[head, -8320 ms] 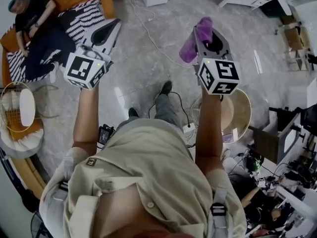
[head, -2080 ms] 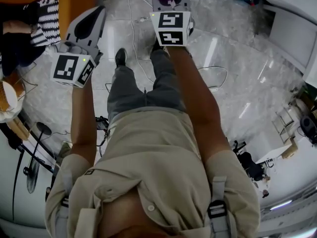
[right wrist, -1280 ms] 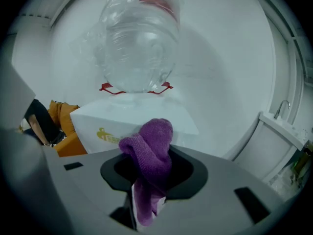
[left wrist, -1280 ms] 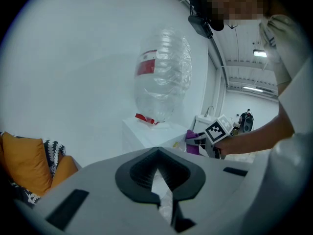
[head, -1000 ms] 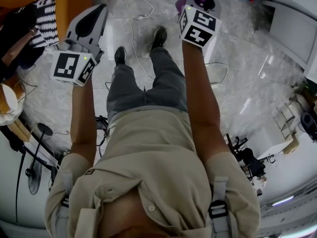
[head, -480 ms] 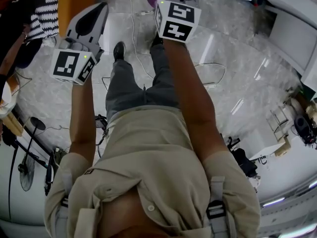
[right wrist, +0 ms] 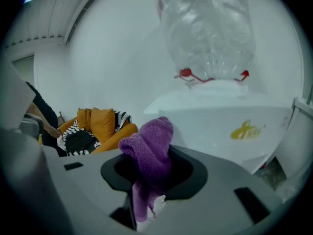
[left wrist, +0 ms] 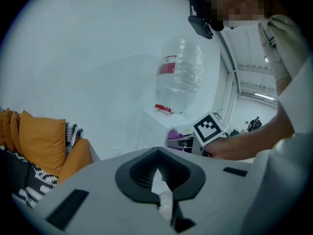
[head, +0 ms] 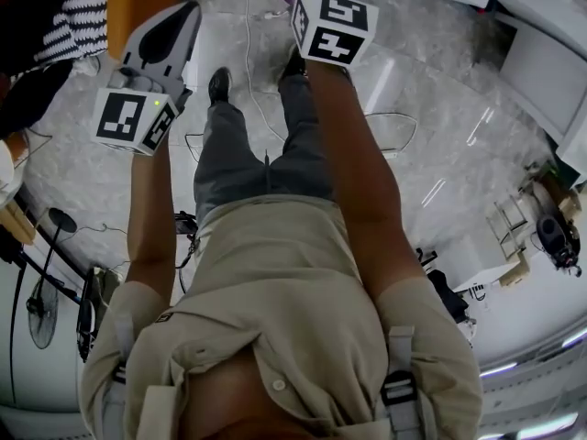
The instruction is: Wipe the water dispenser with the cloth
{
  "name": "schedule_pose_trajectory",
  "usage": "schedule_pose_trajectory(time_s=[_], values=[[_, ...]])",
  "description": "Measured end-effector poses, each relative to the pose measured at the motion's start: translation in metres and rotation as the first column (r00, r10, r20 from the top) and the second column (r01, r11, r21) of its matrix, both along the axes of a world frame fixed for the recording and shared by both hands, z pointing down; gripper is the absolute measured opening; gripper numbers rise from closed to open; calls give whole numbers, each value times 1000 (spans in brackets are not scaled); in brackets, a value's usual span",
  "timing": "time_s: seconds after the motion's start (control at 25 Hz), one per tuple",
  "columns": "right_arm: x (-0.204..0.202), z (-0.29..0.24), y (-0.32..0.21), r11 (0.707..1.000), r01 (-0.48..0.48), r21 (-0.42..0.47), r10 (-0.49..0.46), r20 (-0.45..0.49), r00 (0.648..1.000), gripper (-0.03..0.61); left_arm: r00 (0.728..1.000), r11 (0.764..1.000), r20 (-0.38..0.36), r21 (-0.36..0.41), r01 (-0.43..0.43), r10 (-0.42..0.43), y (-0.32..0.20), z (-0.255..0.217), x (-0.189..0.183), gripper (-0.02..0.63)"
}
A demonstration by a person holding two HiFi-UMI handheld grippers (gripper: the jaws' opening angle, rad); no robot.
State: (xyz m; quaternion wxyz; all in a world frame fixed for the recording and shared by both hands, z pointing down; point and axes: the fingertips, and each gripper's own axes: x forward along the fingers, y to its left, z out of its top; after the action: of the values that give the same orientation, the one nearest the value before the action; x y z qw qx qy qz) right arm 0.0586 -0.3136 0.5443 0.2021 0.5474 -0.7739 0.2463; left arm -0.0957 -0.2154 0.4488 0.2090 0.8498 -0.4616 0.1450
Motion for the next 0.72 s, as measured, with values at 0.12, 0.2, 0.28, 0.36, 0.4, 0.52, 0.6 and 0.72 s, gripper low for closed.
schedule_pose_trajectory(time_s=[0.12,0.2,0.28,0.36,0.4,0.52,0.6,0.72], values=[[1,20,0,1000,-9,-17,9,-11,1000,127,1000,1000,-1,-8,3,-3,3,9,-6,15],[1,32,0,1000,6,-18,-7,-38,999,129,1000,1000,0,-14,3,-3,4,16,-8,15],[5,52,-1,998,-7,-56,6,-32,999,130,1000,1000,0,-21,3,-3,6,22,-9,15],[4,66,-2,998,-3,-66,0,-42,999,132,1000,1000,1,-28,2,-2,11,27,-12,15],[1,67,-4,998,5,-56,-8,-46,999,132,1000,1000,0,-29,1,-1,14,29,-12,15],[-8,60,-15,1000,17,-6,-18,-44,999,133,1000,999,1,-33,-1,1,16,34,-13,15],[-9,70,-16,1000,16,-13,-16,-45,999,133,1000,999,1,-40,-5,5,17,39,-13,15],[-7,93,-16,999,15,-34,-16,-46,999,133,1000,999,4,-42,-15,16,16,46,-8,15]])
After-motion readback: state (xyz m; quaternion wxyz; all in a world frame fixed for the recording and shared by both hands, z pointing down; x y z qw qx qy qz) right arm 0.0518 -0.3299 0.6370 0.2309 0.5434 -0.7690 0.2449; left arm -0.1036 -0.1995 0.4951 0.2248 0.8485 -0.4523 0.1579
